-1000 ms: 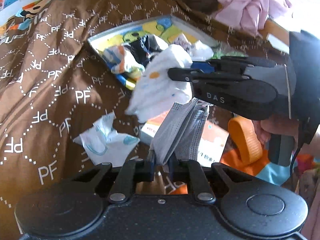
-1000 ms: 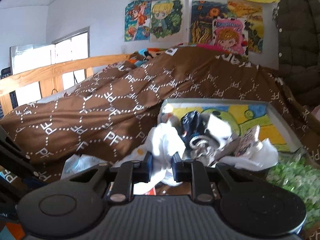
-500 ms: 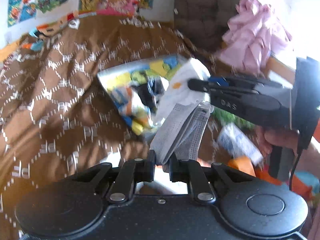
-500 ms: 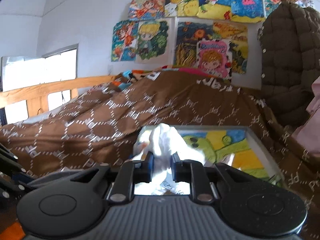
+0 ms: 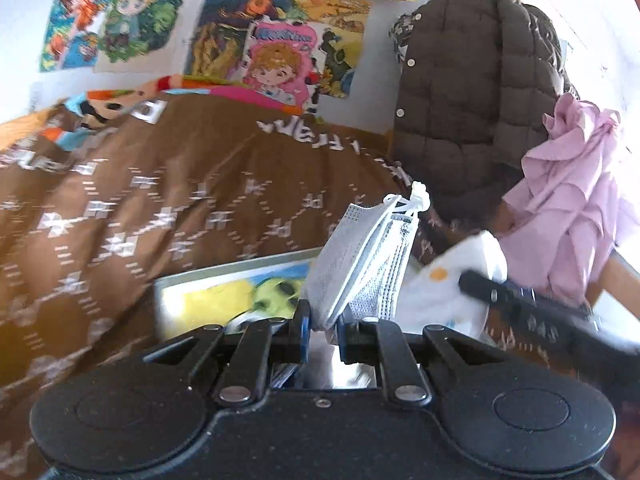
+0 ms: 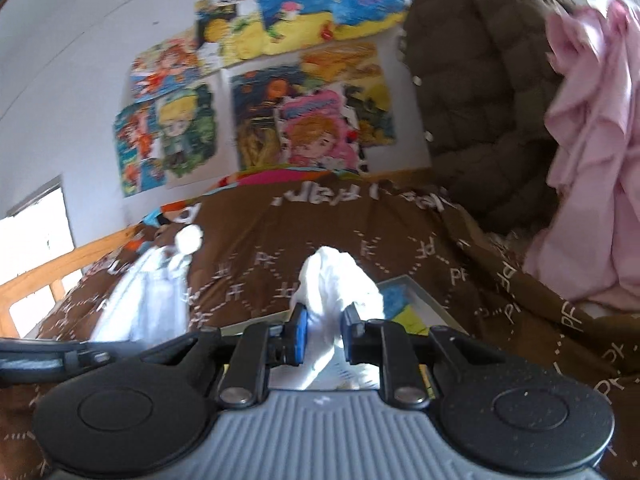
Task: Organize soft objects
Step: 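Carry grey mask and white padded cloth over the tray with both tools, then lower both items into the tray and open both tools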
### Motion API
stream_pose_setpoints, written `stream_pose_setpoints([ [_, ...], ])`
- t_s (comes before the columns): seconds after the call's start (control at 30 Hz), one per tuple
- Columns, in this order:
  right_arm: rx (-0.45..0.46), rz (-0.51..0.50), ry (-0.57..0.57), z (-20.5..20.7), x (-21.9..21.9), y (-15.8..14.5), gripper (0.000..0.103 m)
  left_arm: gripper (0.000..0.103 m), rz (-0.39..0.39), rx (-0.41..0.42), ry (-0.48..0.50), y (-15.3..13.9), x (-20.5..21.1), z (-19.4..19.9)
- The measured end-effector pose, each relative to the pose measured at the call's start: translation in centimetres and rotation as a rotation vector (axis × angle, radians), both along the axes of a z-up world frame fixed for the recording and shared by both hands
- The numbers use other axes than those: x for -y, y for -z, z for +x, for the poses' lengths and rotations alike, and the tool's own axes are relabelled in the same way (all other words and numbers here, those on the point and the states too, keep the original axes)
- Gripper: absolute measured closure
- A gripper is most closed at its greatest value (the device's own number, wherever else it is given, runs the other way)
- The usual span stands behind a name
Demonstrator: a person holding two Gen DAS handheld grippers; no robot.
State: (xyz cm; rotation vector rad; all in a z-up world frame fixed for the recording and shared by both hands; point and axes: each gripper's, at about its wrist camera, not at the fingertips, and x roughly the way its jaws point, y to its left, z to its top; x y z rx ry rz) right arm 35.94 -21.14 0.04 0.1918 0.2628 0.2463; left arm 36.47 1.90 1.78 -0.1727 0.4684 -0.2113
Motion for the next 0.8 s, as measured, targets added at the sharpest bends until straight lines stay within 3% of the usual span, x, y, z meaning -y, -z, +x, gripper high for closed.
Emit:
stream_pose_setpoints([
  [0.1, -0.044, 0.029, 0.018, 2.0, 1.2, 0.8, 0.084, 0.089, 0.005, -0.03, 0.004, 1.1, 1.7, 3.9],
  [0.3, -0.141, 0.046, 0.034, 4.6, 2.4, 2.8, 0.083, 0.089, 0.03, -0.166, -0.007, 4.0, 4.1, 8.5],
  [0.47, -0.229, 0.061, 0.047, 5.6, 2.9, 4.3, 0.083, 0.089, 0.062, -0.247, -0.027, 5.6, 4.6, 9.3],
  [0.8, -0.287, 0.067, 0.043, 5.7, 2.9, 5.0, 0.074, 0.085, 0.111, -0.256, -0.004, 6.5, 6.0, 9.3],
])
